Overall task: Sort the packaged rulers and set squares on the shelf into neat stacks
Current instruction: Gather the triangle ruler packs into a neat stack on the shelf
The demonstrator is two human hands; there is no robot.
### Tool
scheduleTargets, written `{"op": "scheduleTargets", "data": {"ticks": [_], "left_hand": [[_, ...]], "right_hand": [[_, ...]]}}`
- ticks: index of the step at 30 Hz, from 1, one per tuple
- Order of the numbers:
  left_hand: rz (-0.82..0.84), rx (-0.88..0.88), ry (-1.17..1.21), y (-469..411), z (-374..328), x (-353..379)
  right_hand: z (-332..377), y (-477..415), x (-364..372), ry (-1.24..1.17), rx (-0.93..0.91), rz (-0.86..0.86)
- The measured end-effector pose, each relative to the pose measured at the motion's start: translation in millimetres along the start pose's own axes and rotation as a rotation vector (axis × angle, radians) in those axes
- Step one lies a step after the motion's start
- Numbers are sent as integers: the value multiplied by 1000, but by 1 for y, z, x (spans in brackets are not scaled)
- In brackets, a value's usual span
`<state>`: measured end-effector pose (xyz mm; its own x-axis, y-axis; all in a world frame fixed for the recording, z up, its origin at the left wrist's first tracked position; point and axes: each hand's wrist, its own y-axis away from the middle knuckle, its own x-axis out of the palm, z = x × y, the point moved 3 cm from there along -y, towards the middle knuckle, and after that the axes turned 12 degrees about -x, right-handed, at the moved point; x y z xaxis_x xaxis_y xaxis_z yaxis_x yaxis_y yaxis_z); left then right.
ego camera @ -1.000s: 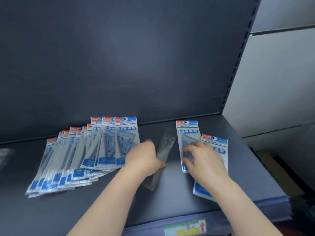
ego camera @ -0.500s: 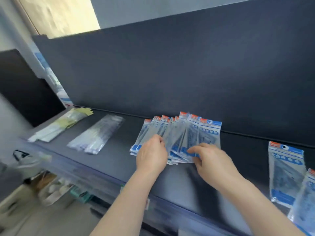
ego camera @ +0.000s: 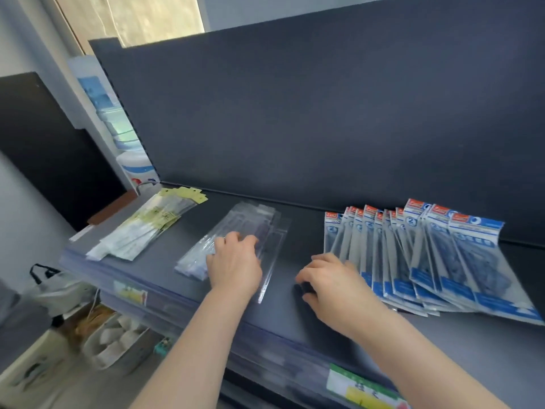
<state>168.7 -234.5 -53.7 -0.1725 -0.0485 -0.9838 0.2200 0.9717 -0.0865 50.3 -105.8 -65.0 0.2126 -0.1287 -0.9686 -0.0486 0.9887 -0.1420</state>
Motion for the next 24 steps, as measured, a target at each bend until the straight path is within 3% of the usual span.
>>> {"op": "scheduleTargets", "data": {"ticks": [5, 13, 20, 24], "left_hand": [[16, 205, 250, -2, -37, 5], [216, 615, 401, 60, -170, 18], [399, 910, 387, 179, -279, 28], [455, 1097, 256, 244, -331, 43]], "right_hand": [[-7, 14, -7, -5, 101, -269], [-81, 155, -36, 102, 615, -433], [-118, 297, -62, 180, 1052, -404], [-138, 361, -73, 185, 1245, -271]]}}
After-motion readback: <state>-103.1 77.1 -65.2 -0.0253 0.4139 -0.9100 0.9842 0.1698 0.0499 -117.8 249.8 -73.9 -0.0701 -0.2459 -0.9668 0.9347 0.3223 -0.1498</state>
